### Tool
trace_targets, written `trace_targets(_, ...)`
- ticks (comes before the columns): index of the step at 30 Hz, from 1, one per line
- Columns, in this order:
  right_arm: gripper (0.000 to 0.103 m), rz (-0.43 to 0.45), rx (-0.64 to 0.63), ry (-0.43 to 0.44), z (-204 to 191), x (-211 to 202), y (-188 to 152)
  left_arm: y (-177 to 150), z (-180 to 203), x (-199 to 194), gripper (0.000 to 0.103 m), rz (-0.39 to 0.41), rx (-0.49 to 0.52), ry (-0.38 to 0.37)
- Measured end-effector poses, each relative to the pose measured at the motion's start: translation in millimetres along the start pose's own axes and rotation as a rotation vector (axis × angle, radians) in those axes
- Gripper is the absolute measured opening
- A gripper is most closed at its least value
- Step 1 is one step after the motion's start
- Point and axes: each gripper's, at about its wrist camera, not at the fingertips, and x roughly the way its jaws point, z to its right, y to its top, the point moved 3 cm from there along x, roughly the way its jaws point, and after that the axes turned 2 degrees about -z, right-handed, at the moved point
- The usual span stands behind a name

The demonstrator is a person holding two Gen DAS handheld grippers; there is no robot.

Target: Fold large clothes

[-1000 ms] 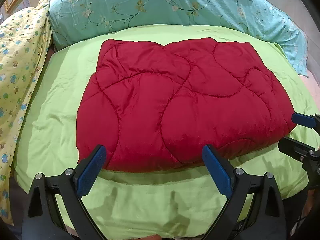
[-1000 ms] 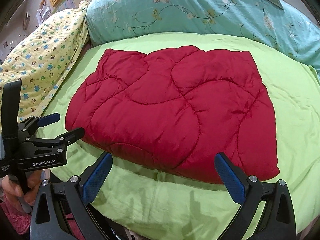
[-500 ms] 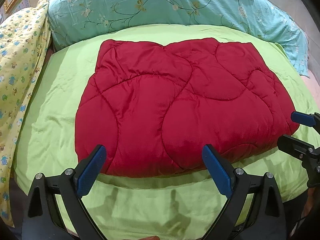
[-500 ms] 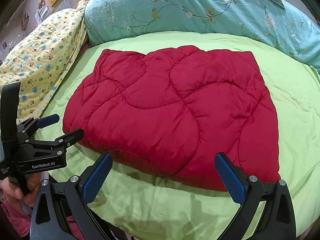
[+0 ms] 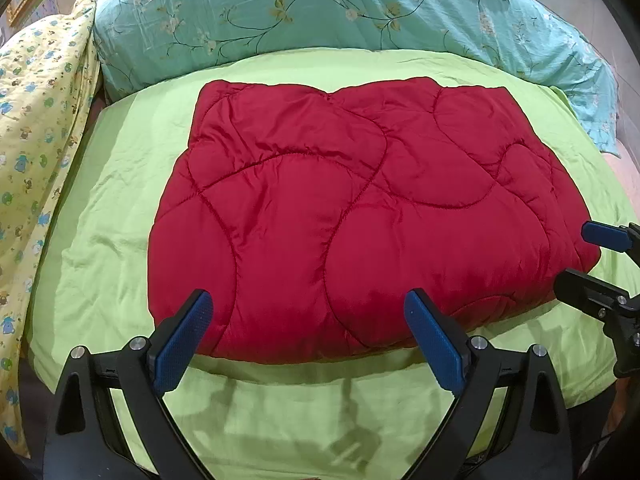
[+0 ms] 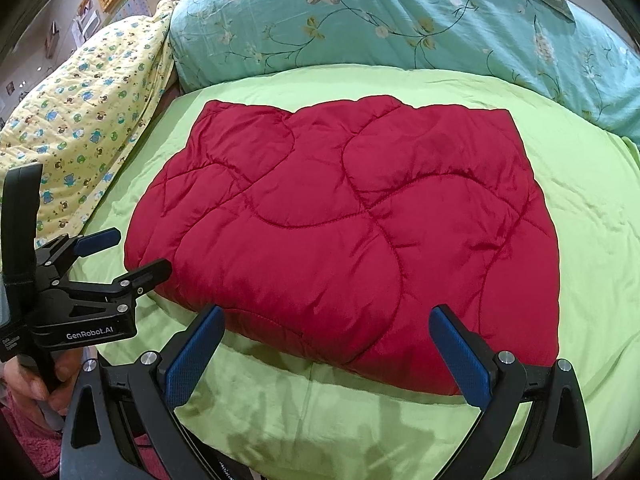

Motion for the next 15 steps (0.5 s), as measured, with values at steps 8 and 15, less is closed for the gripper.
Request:
trace_targets(8,0.102,-0.004,-0.005,-0.001,0.5,0.2,1.6,3.2,-1.0,1.0,0.097,0.005,0.004,-0.001)
trace_targets(15,0.102,-0.006,-0.007,-0.002,1.5,0.3,1.9,2.4,1.9,-2.5,0.097,0.014,0.005,0.000)
